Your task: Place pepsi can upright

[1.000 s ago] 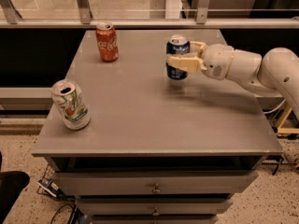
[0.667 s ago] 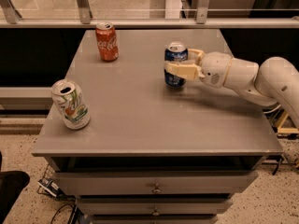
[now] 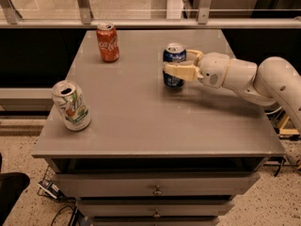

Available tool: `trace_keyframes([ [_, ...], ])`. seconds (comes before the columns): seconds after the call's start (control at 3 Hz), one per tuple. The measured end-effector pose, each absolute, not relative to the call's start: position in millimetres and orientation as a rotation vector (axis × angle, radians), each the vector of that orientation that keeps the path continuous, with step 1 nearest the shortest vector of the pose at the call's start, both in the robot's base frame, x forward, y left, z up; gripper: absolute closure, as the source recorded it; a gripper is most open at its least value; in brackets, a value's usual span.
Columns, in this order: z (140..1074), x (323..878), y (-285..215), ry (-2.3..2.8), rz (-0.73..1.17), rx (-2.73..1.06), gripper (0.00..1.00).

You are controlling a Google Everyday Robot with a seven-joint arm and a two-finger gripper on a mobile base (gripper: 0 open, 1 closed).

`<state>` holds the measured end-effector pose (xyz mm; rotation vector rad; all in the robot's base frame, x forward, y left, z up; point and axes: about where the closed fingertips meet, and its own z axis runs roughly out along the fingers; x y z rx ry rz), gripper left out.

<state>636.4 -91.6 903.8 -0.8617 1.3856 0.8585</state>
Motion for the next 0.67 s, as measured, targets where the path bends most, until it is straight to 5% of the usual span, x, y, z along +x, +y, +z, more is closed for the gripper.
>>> trace_keyframes([
  [0.67, 904.6, 635.9, -86.0, 1.382, 0.865, -0.869, 0.12],
])
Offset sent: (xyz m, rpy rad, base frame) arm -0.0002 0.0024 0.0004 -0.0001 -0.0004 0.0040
